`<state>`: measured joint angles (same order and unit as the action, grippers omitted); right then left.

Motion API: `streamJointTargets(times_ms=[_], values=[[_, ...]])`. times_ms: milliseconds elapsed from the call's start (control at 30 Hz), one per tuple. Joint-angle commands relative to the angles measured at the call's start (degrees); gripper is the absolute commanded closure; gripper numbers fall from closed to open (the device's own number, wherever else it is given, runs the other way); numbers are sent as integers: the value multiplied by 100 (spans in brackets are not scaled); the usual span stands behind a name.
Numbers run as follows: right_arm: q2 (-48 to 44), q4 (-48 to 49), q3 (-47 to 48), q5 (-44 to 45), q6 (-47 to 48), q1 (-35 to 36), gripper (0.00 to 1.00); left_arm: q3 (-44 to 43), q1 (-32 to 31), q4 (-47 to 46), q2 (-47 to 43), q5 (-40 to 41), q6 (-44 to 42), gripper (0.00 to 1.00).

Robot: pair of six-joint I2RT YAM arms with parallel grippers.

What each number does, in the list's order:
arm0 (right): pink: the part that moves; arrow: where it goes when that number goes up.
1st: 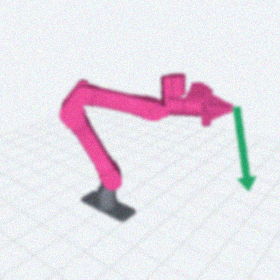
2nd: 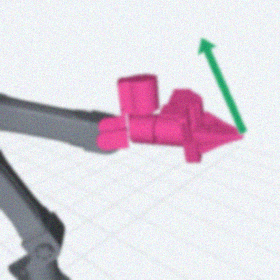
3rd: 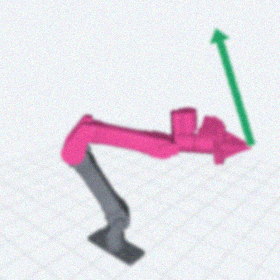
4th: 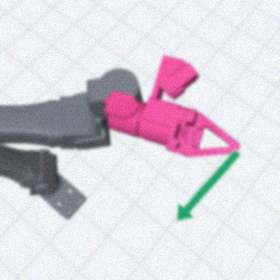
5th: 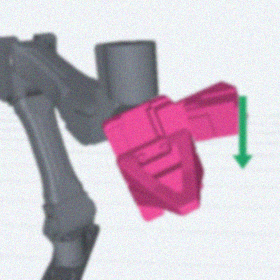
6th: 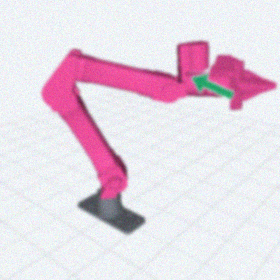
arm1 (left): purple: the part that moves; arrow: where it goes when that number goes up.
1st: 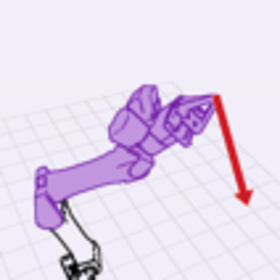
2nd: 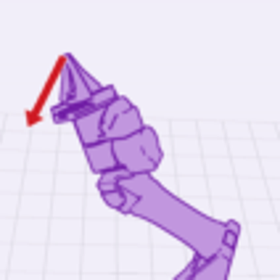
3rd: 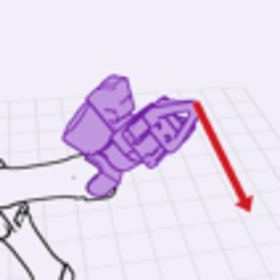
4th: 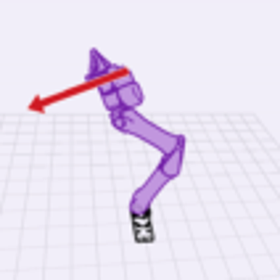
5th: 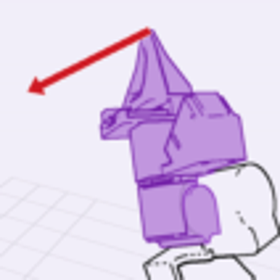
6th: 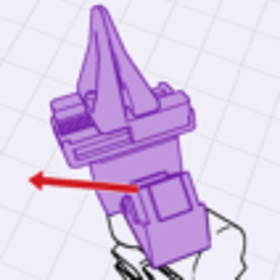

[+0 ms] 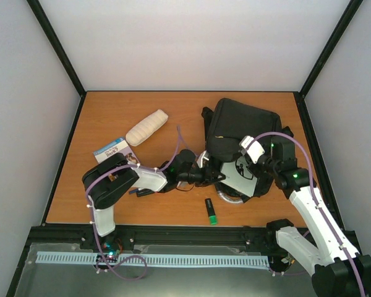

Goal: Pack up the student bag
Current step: Place the book in the student bag.

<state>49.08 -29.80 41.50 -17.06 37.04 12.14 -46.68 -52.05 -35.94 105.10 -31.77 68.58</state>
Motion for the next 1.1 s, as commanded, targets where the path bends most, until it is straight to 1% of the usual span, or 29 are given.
streamJointTargets(times_ms=[0,67,200,367,500,700,733,800,867,933,967,1067], values=[[-78,174,225,-374,41,23,97,-271,72,-1884,45,-130,263,99],[-44,188,190,-344,78,25,97,-319,75,-1812,-24,9,240,99],[-68,185,185,-417,53,25,97,-538,94,-1132,-114,376,-49,99],[-153,61,264,-733,104,21,97,-842,154,-907,70,658,-100,99],[-104,-135,318,-1050,372,22,97,-1102,203,-825,398,750,-168,99],[-57,-518,455,-1335,854,21,97,-1657,319,-833,1096,512,-64,99],[-56,-544,458,-1350,885,19,97,-1710,354,-847,1183,504,-25,98],[-49,-561,437,-1376,935,23,97,-1809,414,-767,1300,457,-11,92],[-25,-531,386,-1356,945,23,97,-1881,477,-567,1357,416,-41,81],[2,-439,289,-1249,916,23,97,-1847,506,-342,1255,419,-124,68],[19,-382,232,-1160,899,25,97,-1827,503,-205,1179,437,-207,63],[65,-139,74,-770,784,25,97,-1721,503,398,834,437,-483,52]])
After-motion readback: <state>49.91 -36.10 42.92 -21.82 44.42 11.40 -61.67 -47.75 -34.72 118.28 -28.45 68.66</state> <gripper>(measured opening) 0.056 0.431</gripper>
